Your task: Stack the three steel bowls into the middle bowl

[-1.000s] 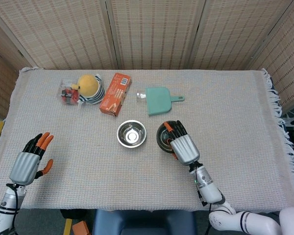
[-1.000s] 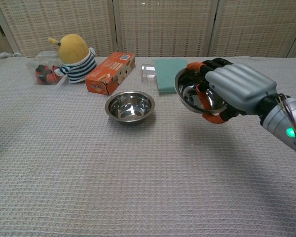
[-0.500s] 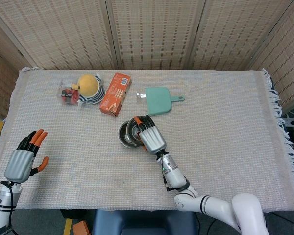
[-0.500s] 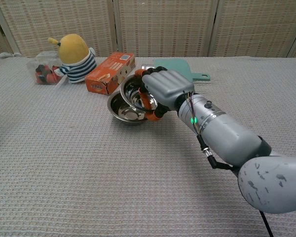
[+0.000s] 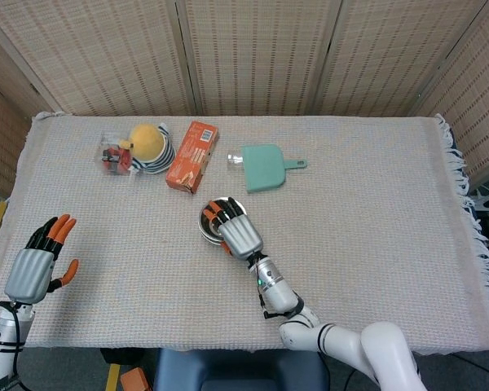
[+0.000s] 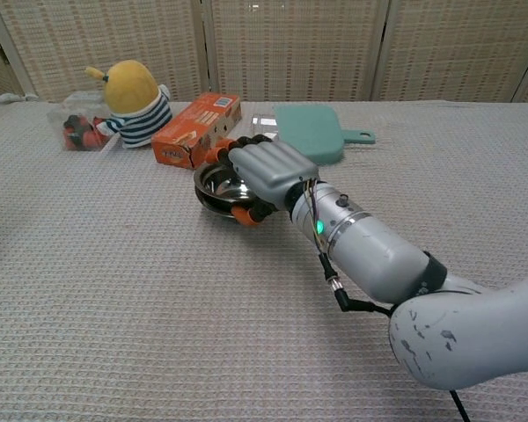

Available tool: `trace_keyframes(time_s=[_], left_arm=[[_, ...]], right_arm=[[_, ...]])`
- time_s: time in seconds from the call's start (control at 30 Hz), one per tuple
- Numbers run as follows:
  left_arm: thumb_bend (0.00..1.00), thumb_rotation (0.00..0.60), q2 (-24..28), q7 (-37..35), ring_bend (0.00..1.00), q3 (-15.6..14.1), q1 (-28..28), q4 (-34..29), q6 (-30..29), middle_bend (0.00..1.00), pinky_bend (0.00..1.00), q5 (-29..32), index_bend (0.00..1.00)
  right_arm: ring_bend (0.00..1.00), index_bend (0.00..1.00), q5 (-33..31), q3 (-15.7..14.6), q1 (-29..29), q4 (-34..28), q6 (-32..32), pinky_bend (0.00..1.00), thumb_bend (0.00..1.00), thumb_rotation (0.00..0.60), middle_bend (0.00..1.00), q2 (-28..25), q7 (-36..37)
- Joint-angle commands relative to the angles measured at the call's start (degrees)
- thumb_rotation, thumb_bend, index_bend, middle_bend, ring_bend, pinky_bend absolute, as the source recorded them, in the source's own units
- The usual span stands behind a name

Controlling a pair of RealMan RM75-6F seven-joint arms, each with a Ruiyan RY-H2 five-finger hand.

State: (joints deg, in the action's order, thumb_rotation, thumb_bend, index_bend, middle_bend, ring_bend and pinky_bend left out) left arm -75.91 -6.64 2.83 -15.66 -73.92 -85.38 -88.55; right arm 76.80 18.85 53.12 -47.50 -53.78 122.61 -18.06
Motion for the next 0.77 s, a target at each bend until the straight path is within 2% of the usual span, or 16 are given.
trace_keyframes(time_s=[0.03, 0.23, 0.33, 0.37, 0.47, 0.57, 0.63, 0.7, 0.77], left_arm=[[0.44, 0.6, 0.02, 0.29, 0.0, 0.02, 0.08, -0.17, -0.1, 0.0, 0.14, -0.2, 0.0], [0.44, 0.6, 0.46, 2.5, 0.0, -0.39, 0.46, -1.55, -0.16, 0.0, 0.14, -0.79, 0.0], [0.44, 0.6, 1.83, 4.01, 0.0, -0.99, 0.97, -3.89, 0.58, 0.0, 0.14, -0.48, 0.0], [0.44, 0.6, 2.69, 4.67, 0.0, -1.33, 1.27, -5.28, 0.92, 0.0, 0.14, -0.3, 0.0], [0.44, 0.6, 4.83, 7.14, 0.0, -2.17, 2.03, -8.72, 1.58, 0.0, 0.14, 0.04, 0.0], [0.44, 0.6, 5.95, 11.12, 0.0, -2.51, 2.86, -11.42, 1.58, 0.0, 0.14, 0.7, 0.0], [0.44, 0.6, 6.2, 13.13, 0.0, -2.7, 3.34, -12.85, 1.51, 0.0, 0.14, 1.01, 0.0], [0.44, 0.6, 6.46, 14.59, 0.0, -2.69, 3.67, -14.45, 1.17, 0.0, 0.14, 0.94, 0.0], [0.44, 0.6, 6.23, 15.99, 0.0, -2.37, 3.96, -14.93, 0.25, 0.0, 0.14, 0.61, 0.0]], right_arm=[[0.0, 0.0, -1.09, -2.46, -4.6, -14.6, -2.07, 0.0, 0.21, 0.6, 0.0, -8.23, -6.44], [0.0, 0.0, -2.64, -6.55, -13.92, -40.3, -9.79, 0.0, 0.12, 0.6, 0.0, -25.56, -17.22], [0.0, 0.0, -2.67, -11.22, -21.2, -52.57, -16.04, 0.0, 0.11, 0.6, 0.0, -37.21, -20.8], [0.0, 0.0, -1.73, -13.76, -24.77, -55.69, -19.53, 0.0, 0.11, 0.6, 0.0, -41.52, -20.52], [0.0, 0.0, 2.36, -19.85, -34.4, -55.63, -30.6, 0.0, 0.11, 0.6, 0.0, -48.61, -16.62], [0.0, 0.0, 4.48, -23.14, -42.42, -47.94, -39.44, 0.0, 0.1, 0.6, 0.0, -50.14, -8.26], [0.0, 0.0, 3.0, -23.38, -45.35, -44.28, -40.99, 0.0, 0.1, 0.6, 0.0, -50.28, -2.9], [0.0, 0.0, 2.46, -24.02, -45.86, -45.51, -38.96, 0.0, 0.1, 0.6, 0.0, -53.54, -0.07], [0.0, 0.0, 2.33, -22.8, -46.48, -46.11, -39.86, 0.0, 0.1, 0.6, 0.0, -55.13, 1.86]])
